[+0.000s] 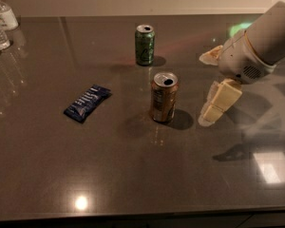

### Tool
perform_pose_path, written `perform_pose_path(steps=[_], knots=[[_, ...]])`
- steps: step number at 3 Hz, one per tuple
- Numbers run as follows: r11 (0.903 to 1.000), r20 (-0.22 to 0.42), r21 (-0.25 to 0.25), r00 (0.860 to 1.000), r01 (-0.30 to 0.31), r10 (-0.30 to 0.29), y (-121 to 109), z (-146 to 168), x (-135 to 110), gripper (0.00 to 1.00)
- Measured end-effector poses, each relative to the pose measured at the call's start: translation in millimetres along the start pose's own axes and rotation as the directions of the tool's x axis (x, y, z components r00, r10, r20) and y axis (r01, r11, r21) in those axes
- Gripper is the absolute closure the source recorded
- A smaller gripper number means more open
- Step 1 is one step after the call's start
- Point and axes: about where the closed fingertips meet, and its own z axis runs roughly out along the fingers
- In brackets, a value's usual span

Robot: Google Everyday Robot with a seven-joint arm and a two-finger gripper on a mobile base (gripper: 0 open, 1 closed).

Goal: Pick orange can

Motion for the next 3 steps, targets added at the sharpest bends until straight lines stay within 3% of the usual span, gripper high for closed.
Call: perform_pose_path(steps=[3], knots=[[0.996,0.177,-0.08,0.983,-0.042,0.055,-10.6,55.2,-45.4,0.0]])
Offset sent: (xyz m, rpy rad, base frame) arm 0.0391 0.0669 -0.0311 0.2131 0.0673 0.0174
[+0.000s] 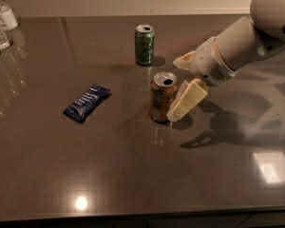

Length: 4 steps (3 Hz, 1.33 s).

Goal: Pick orange can

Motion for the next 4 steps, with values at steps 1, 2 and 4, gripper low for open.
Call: perform_pose_path(steps=[1,2,4], knots=[[0.9999,0.045,-0.014,0.999,-0.003,0.004,1.8,6.6,-11.5,0.0],[0.9996,0.063,-0.028,0.998,-0.011,0.012,5.2,9.4,-15.8,0.18],[0.9995,0.076,-0.03,0.997,-0.008,0.01,7.8,-5.3,-22.2,0.65]])
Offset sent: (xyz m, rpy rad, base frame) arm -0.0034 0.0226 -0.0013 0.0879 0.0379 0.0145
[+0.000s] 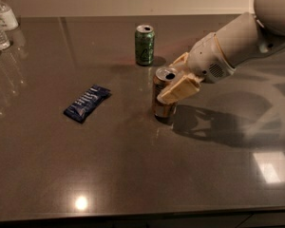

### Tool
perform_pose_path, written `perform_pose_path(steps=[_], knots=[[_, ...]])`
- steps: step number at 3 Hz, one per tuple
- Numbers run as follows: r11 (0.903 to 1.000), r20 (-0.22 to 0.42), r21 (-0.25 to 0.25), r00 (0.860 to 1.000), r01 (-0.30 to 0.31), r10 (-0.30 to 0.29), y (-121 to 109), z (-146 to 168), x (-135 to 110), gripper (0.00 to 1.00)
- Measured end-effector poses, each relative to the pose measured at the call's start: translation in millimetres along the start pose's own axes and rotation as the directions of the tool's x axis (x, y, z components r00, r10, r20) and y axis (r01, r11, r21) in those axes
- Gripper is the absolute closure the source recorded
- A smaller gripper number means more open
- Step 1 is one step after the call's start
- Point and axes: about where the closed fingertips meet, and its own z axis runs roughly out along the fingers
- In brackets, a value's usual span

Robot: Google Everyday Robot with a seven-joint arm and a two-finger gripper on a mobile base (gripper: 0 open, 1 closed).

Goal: Pick orange can

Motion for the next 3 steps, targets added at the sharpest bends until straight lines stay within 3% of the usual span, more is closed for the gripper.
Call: perform_pose_path(steps=[1,2,3], knots=[[0.9992,0.042,0.007,0.998,0.04,-0.041,9.5,-27.3,-24.6,0.88],[0.992,0.096,0.021,0.987,0.125,-0.126,35.6,-86.5,-74.3,1.0],[0.9916,0.097,0.02,0.987,0.128,-0.129,36.2,-87.4,-75.6,1.0]])
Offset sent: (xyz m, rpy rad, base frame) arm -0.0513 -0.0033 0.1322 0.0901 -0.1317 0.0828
